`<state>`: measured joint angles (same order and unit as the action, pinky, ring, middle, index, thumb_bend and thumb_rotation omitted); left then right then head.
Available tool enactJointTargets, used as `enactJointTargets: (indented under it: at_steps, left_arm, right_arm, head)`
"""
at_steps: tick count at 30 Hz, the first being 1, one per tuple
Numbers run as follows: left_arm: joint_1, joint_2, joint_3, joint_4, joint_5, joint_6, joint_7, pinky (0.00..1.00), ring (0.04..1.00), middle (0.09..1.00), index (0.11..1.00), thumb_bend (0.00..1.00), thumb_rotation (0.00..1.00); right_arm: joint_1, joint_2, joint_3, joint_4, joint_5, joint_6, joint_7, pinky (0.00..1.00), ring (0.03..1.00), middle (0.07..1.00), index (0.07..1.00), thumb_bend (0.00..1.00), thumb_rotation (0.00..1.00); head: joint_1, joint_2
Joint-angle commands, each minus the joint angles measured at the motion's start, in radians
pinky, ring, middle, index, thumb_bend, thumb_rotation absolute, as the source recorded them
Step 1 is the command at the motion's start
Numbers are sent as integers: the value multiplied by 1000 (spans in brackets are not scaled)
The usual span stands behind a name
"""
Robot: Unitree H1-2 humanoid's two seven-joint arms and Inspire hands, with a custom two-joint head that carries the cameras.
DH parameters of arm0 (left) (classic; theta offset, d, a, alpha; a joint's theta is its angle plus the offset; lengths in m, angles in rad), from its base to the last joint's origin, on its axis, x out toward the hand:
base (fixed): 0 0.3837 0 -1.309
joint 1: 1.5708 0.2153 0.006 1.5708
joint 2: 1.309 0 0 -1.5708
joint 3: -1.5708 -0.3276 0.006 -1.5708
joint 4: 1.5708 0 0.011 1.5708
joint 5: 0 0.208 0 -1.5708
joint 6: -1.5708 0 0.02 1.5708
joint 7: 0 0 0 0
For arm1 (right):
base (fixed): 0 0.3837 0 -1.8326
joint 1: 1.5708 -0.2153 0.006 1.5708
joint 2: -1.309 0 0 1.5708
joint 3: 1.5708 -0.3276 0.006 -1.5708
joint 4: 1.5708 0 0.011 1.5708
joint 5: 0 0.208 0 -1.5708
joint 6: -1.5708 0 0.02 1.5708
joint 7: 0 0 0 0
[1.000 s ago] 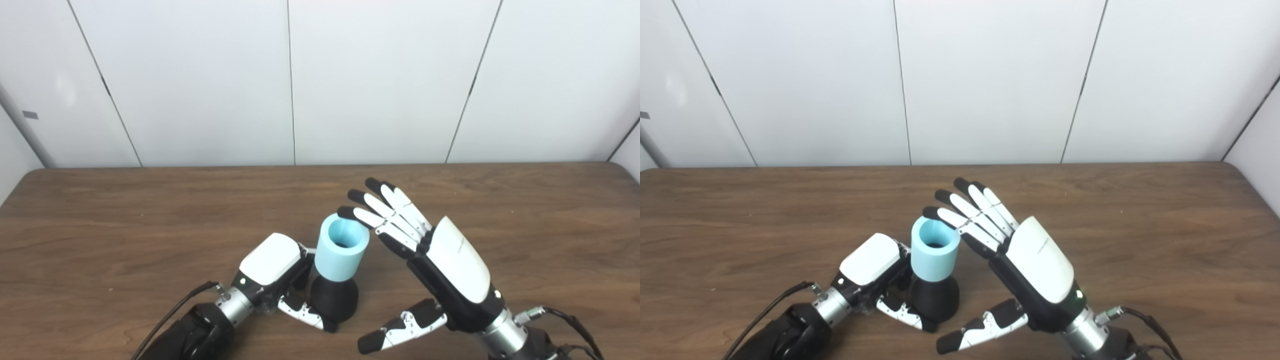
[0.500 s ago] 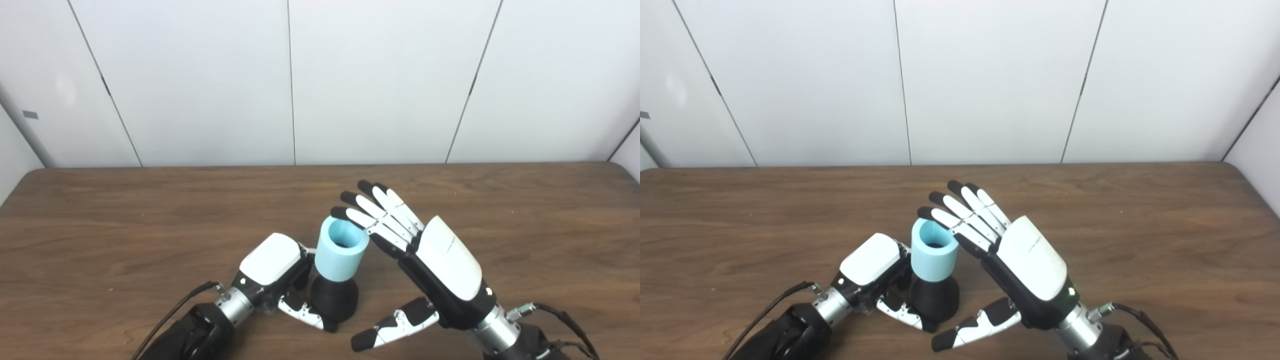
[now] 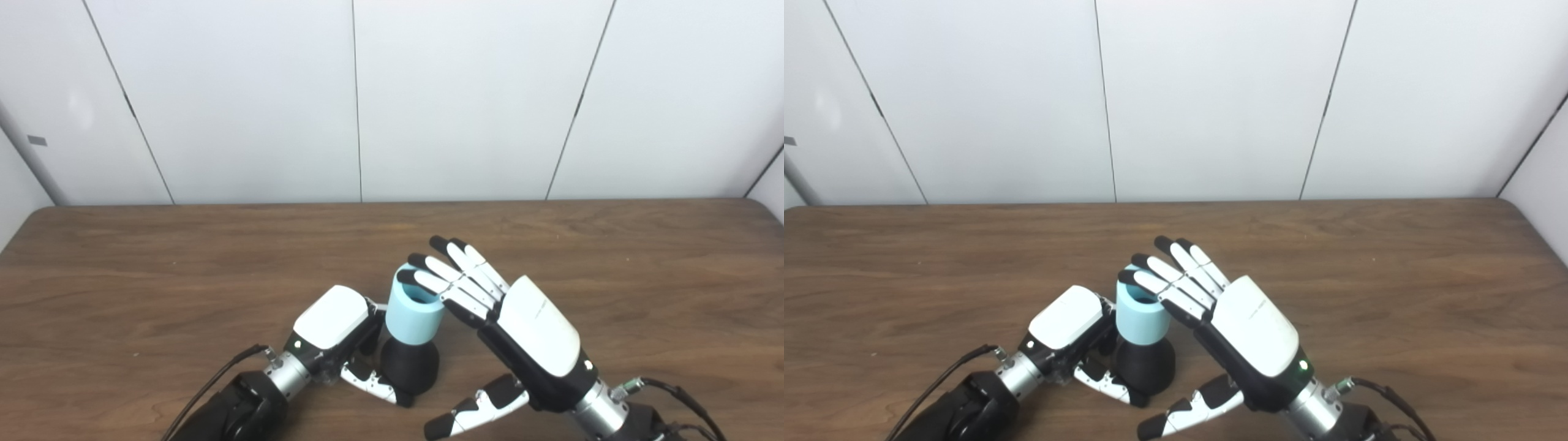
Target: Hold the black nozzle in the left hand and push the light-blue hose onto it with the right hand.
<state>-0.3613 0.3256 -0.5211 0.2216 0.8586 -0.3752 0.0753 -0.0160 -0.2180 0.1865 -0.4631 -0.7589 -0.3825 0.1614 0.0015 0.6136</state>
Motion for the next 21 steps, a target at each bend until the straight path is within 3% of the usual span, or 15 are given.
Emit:
enactJointTargets:
  at_steps: [1, 8, 21]
  left_arm:
    - [13, 5, -20, 1, 18, -2, -39, 161, 384, 452, 504, 500, 0]
    - [11, 6, -21, 1, 19, -3, -42, 203, 369, 454, 521, 497, 0]
    - [13, 7, -18, 1, 15, -3, -42, 175, 392, 456, 504, 501, 0]
  right_arm:
    - [-2, -9, 11, -7, -6, -15, -1, 988, 1000, 925, 881, 834, 779]
    - [24, -13, 43, -5, -50, -3, 9, 999, 1000, 925, 871, 836, 780]
    - [24, -21, 49, -13, -90, 50, 34, 1000, 1000, 905, 844, 863, 744]
  head:
    - [2, 0]
    - [1, -1]
    - [-1, -1]
